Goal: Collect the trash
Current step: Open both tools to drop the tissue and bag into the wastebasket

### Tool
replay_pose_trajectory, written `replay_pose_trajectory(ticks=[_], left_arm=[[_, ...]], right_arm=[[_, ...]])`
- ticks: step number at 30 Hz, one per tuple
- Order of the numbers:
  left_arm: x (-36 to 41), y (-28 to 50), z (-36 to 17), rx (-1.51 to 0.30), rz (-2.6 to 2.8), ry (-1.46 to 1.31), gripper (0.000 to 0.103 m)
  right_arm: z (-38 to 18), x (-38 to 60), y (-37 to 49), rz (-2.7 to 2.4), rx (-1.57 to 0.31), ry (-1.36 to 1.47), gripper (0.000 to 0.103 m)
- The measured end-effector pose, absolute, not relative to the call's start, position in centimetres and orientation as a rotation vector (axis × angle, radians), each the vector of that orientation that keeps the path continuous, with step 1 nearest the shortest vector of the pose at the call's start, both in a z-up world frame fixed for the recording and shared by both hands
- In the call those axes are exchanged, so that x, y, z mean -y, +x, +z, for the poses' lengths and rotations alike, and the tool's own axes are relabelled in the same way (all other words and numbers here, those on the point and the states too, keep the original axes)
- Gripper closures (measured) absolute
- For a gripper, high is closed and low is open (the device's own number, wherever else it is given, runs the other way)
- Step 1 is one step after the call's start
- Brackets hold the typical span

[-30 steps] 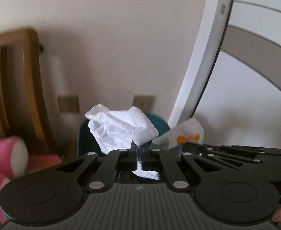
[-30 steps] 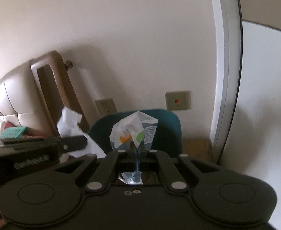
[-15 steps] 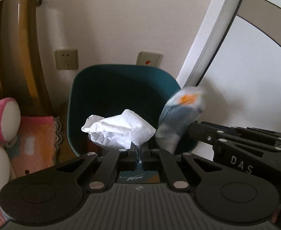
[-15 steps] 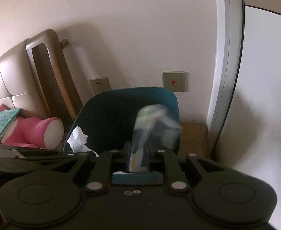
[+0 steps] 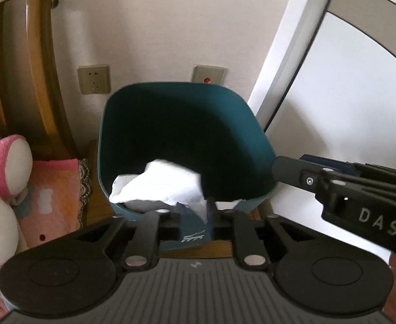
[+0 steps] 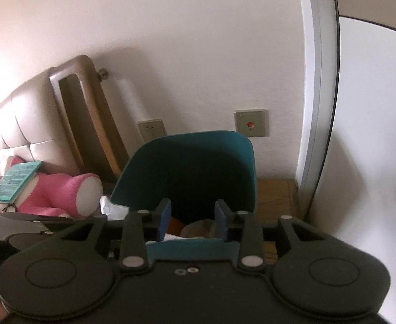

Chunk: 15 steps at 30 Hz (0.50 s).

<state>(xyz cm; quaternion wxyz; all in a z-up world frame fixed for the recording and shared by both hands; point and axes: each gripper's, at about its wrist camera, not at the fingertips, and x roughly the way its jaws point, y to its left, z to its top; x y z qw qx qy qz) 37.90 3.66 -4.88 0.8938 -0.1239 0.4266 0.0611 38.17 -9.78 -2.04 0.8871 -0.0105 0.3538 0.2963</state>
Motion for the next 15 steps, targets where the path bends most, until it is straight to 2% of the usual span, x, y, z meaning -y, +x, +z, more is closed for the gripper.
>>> replay_pose_trajectory(ticks=[1, 2, 4, 10, 13, 15], left_arm=[[-3.6, 37.6, -4.7, -0.876, 0.131, -0.255, 0.066], [-3.6, 37.1, -4.6, -0.865, 0.136, -0.257, 0.047], [-3.6, 36.3, -4.1, -0.837, 0.137, -0.263, 0.030], [-3.9, 33.9, -3.6, -0.818, 0.118, -0.284, 0.030], [-4.2, 32.4, -3.3, -0.803, 0.123, -0.299, 0.029], [-4.2, 31.1, -3.2, -0.787, 0.127, -0.301, 0.025]], right_arm=[[-1.9, 10.0, 37.8, 0.619, -0.726, -0.022, 0.065], [-1.8, 10.3, 37.4, 0.622, -0.719, -0.019, 0.064], [-1.5, 10.9, 36.9, 0.624, -0.710, -0.002, 0.063], [-1.2, 13.5, 34.7, 0.610, -0.682, 0.066, 0.056], [-1.9, 14.9, 33.3, 0.597, -0.681, 0.096, 0.049], [-2.8, 15.6, 32.3, 0.586, -0.691, 0.096, 0.048]])
